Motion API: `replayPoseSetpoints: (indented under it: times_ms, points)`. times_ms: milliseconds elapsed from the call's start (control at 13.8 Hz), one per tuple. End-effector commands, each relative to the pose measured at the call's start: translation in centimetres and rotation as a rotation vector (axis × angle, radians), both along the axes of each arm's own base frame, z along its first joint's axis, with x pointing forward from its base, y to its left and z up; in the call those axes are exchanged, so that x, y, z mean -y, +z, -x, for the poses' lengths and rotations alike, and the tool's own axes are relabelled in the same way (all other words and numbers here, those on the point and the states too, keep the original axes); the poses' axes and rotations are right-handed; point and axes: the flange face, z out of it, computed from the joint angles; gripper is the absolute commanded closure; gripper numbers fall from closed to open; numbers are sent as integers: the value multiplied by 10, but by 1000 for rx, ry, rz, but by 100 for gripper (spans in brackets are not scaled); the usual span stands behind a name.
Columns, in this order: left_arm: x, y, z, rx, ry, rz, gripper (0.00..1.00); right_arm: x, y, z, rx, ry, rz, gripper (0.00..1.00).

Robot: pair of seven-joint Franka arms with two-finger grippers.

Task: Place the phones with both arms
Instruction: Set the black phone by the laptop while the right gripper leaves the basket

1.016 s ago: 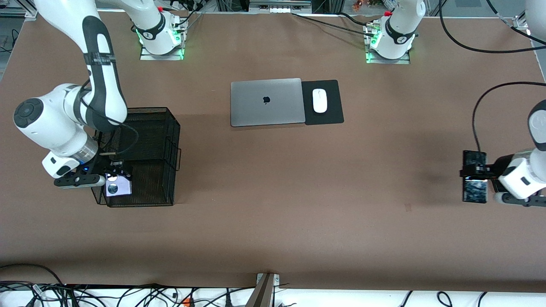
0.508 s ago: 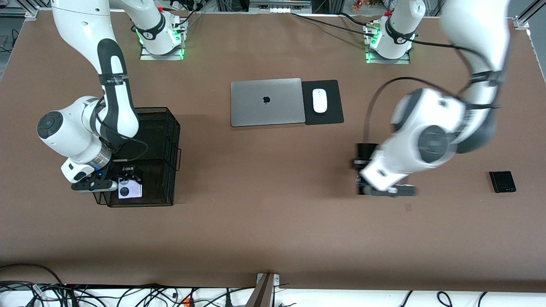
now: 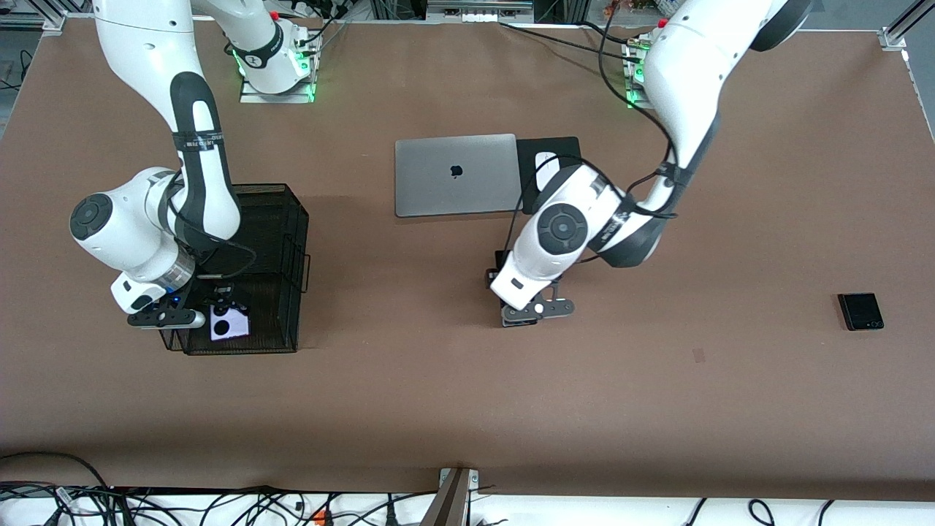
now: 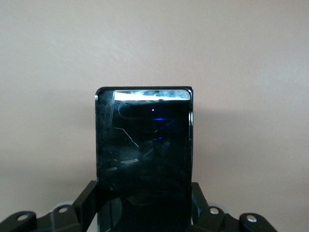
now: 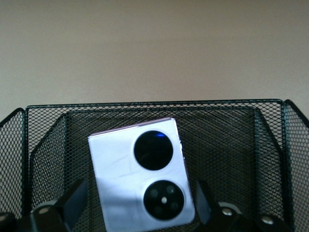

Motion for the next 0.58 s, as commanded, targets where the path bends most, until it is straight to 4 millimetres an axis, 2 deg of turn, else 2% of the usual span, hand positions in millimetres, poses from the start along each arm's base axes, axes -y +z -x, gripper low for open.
replayPoseSetpoints:
  times_ms: [0,218,363,435,508]
  points:
    - [16,-40,14,53,18,-52,72,-8,11,-8,30,9,-17,0]
    - [38,-68,32,83,24,-81,70,-13,25,-15,49,20,-27,0]
    - [42,-79,37,79,14,-85,64,-19,35,-21,36,27,-43,0]
    - [42,-81,37,77,15,-84,36,-24,41,-24,28,22,-53,0]
    - [41,-81,37,78,16,-85,0,-26,47,-28,19,21,-51,0]
